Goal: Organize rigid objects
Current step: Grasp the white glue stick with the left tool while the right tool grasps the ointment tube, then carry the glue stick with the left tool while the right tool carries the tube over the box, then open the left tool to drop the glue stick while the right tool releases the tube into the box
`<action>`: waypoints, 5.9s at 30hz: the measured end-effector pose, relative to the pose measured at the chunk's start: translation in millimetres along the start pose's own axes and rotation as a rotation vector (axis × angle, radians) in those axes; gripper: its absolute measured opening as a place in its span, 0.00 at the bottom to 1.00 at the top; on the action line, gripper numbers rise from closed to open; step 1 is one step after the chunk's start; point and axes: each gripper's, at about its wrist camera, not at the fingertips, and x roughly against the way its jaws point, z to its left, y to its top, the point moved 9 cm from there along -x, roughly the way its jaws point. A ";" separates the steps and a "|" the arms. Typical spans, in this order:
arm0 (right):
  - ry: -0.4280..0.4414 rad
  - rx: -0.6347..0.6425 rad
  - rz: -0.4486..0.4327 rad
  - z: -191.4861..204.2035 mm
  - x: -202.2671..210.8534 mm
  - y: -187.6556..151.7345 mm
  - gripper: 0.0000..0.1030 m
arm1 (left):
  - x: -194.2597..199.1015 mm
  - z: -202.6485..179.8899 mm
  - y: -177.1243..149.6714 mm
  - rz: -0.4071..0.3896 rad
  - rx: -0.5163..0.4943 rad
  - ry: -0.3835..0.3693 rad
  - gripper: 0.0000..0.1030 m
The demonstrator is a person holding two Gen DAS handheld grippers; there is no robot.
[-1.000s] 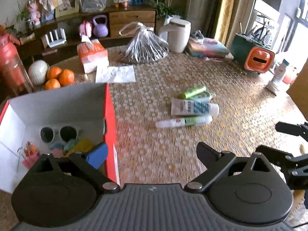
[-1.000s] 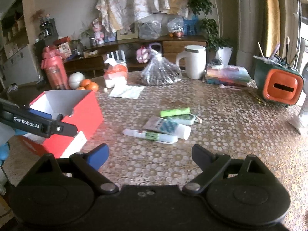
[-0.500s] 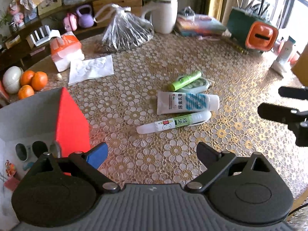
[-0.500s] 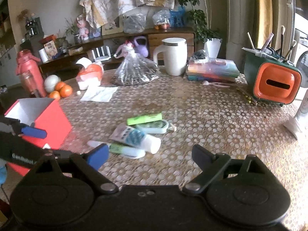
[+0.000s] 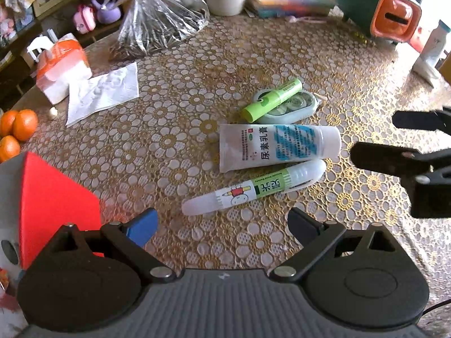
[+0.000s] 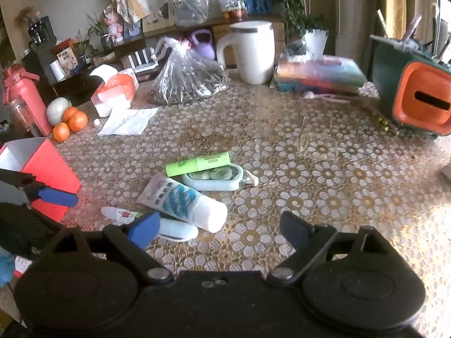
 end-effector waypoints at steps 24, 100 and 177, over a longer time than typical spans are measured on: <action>0.087 0.107 0.153 28.7 -73.1 3.6 0.71 | -36.7 -10.3 13.2 0.027 -0.104 -0.086 0.86; -0.098 -0.048 -0.017 18.7 36.3 -104.3 0.34 | 15.2 -62.4 -56.2 -0.042 -0.139 -0.183 0.17; 0.071 0.307 0.102 352.4 -41.7 -30.1 0.35 | 101.5 281.8 -148.2 -0.098 0.346 0.084 0.17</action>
